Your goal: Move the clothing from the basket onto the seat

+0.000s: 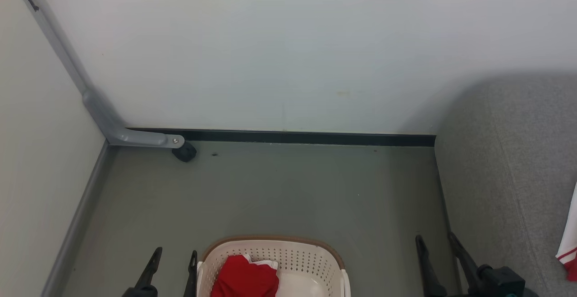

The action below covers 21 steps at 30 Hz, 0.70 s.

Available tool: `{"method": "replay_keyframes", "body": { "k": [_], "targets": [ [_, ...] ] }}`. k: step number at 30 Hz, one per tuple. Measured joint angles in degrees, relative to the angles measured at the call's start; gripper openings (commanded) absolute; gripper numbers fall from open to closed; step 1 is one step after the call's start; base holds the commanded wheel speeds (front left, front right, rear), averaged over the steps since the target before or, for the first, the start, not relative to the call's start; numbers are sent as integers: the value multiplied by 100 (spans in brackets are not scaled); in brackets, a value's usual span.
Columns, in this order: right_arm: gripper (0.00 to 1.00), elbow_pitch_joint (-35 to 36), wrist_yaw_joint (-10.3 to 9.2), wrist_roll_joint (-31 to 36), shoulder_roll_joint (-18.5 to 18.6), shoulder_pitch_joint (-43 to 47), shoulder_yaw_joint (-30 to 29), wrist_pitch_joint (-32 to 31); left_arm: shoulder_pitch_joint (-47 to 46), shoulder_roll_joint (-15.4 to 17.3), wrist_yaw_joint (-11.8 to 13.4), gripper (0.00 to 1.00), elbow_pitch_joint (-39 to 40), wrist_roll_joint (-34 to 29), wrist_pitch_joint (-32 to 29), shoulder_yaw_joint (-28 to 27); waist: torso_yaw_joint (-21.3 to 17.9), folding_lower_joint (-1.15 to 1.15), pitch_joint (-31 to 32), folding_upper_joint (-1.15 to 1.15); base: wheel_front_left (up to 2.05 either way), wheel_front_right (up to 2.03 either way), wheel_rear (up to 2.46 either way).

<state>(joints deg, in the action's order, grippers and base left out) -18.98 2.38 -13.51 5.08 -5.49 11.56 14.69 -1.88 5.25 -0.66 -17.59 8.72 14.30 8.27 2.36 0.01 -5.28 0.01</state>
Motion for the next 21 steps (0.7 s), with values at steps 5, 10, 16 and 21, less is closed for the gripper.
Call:
{"method": "replay_keyframes", "body": {
  "k": [5, 10, 16, 21],
  "targets": [
    [100, -12, -144, 172, -16, 1, 35, 0, -46, 33, -198, 100, -25, 0, 0, 18, -57, 0, -388, 0, 0, 0, 0],
    [100, 10, -199, 288, -34, 2, 132, 0, -182, 145, -343, 100, -232, 0, 0, 51, -132, 0, -769, 0, 0, 0, 0],
    [100, 145, -294, 369, -40, 5, 200, 0, -482, 293, -455, 100, -546, -129, 0, 160, -270, 0, -1252, 0, 0, 0, 0],
    [100, 300, -346, 408, -54, 5, 222, 0, -877, 394, -500, 100, -802, -185, 0, 229, -414, 1, -1663, 0, 0, 0, 0]
  ]
}}
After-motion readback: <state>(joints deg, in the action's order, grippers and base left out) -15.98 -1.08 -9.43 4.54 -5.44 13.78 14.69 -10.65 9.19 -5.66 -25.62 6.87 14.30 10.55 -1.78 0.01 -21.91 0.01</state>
